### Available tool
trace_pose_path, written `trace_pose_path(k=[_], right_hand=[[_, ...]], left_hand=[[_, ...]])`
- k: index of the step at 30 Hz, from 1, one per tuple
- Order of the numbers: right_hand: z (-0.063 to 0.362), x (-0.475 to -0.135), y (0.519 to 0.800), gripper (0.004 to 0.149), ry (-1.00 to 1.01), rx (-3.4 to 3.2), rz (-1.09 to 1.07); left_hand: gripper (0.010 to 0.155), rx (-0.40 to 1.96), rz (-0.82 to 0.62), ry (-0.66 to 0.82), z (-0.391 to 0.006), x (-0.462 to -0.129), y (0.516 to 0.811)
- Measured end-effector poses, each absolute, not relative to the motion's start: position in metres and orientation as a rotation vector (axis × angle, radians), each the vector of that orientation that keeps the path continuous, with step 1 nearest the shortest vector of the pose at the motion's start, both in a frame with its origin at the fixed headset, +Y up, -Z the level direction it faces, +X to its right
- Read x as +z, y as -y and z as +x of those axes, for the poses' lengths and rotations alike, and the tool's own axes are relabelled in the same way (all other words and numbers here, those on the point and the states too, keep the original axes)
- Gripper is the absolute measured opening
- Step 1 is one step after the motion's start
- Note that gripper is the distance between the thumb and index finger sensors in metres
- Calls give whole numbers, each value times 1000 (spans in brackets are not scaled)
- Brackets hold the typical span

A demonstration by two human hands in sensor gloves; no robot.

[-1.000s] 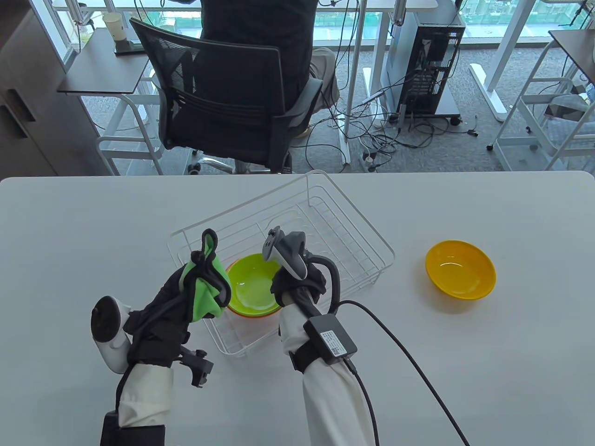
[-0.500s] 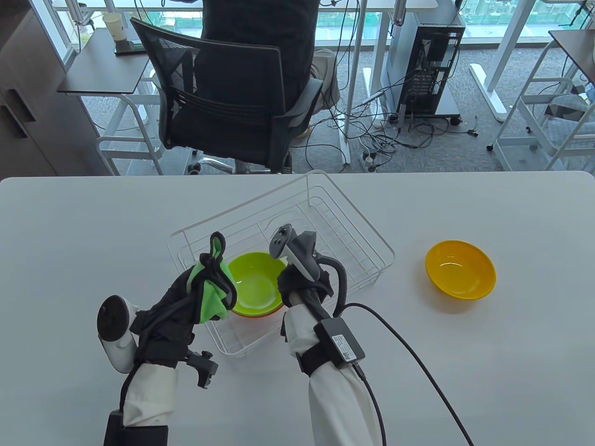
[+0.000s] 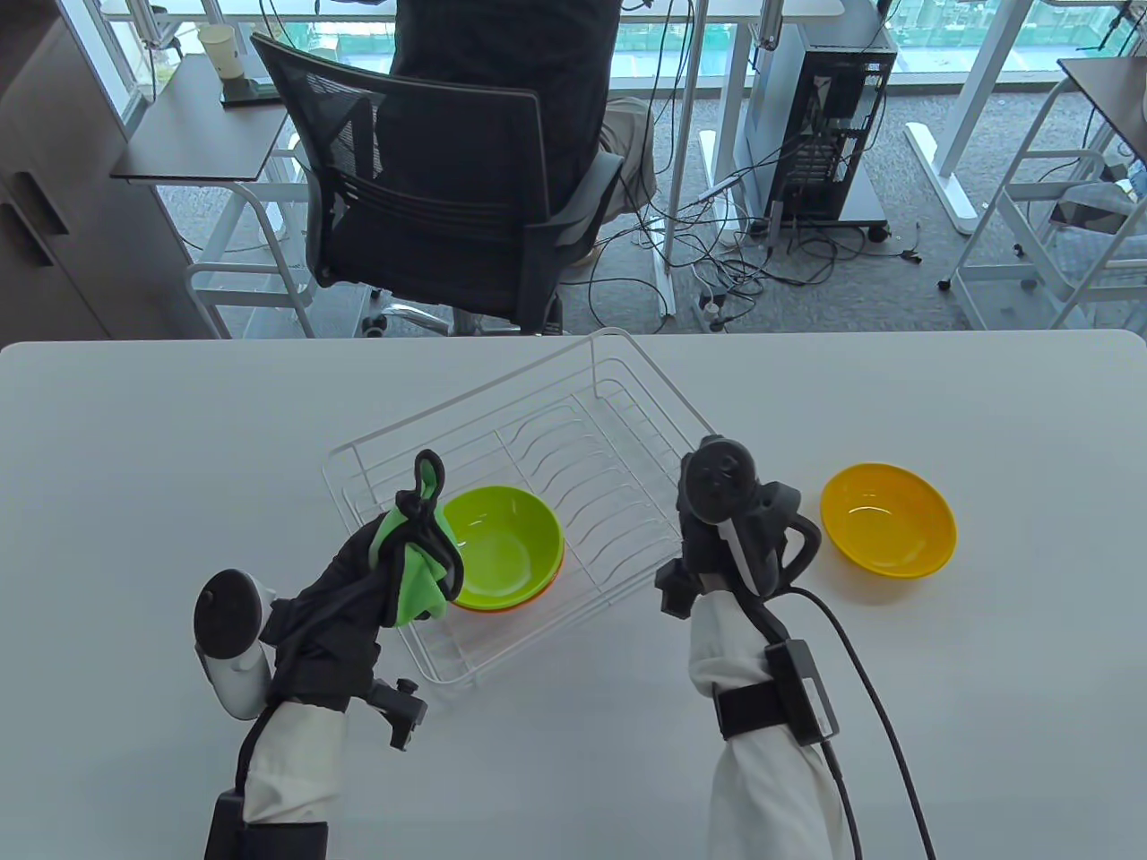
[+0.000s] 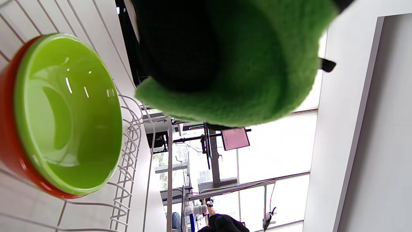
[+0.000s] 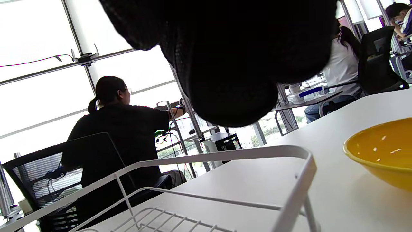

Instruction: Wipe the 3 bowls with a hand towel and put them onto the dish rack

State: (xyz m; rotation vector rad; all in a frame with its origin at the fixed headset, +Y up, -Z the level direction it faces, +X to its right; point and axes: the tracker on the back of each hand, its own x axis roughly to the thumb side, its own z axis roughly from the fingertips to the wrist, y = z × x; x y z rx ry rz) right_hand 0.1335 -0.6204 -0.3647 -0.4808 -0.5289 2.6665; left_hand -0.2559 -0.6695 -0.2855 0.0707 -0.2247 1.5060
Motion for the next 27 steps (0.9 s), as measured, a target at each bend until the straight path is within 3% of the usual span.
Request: trace_pose_path(k=[11,17,27], right_hand=[[222,-357,656,55,592,2764,-841],[246,-356,683,60,512,2815,-971],[274,-362,712,83,308,2825,-1193]], left_hand=[[56,1467,60,252,-247,-285,668],[56,1461,54,256,-246,-285,669],[56,1437,30,251,-242,-285,672]])
